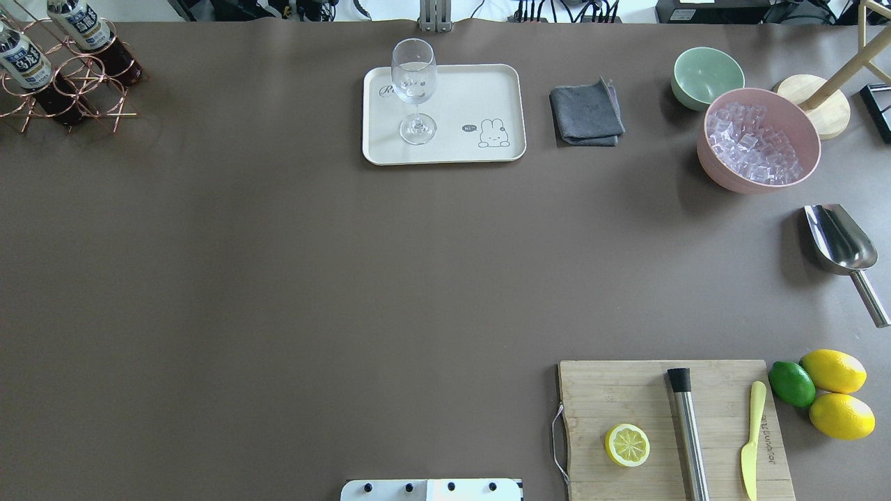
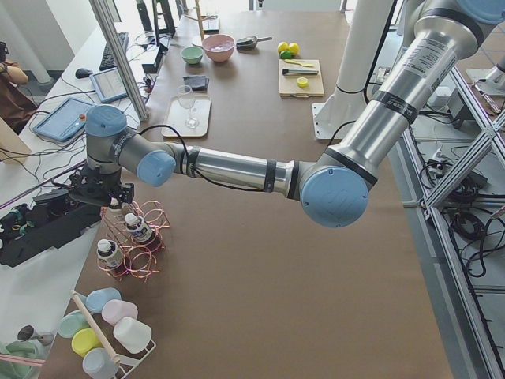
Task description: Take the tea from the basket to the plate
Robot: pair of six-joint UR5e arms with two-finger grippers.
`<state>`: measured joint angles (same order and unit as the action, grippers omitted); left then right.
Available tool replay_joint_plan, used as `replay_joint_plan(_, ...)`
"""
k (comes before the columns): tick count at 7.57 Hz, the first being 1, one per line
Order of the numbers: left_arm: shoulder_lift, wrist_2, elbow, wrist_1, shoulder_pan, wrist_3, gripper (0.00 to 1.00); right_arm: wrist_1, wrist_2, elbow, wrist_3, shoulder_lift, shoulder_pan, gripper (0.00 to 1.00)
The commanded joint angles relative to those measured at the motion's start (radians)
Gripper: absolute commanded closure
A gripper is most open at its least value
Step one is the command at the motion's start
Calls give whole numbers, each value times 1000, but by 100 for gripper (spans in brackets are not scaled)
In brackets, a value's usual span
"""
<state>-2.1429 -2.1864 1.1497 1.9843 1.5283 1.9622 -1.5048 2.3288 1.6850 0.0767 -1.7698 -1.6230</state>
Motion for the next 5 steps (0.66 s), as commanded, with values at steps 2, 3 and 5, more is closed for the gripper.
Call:
replay_joint_plan(2, 8, 1, -16, 51, -17, 15, 6, 0, 1, -1, 0, -2, 0, 0)
replay_joint_plan(3, 8, 1, -21, 53, -19, 20, 7, 0, 1, -1, -2, -2, 0, 0)
replay_joint_plan(5, 9, 1, -41, 85, -20, 20, 13, 0, 1, 2, 0, 0, -1, 0)
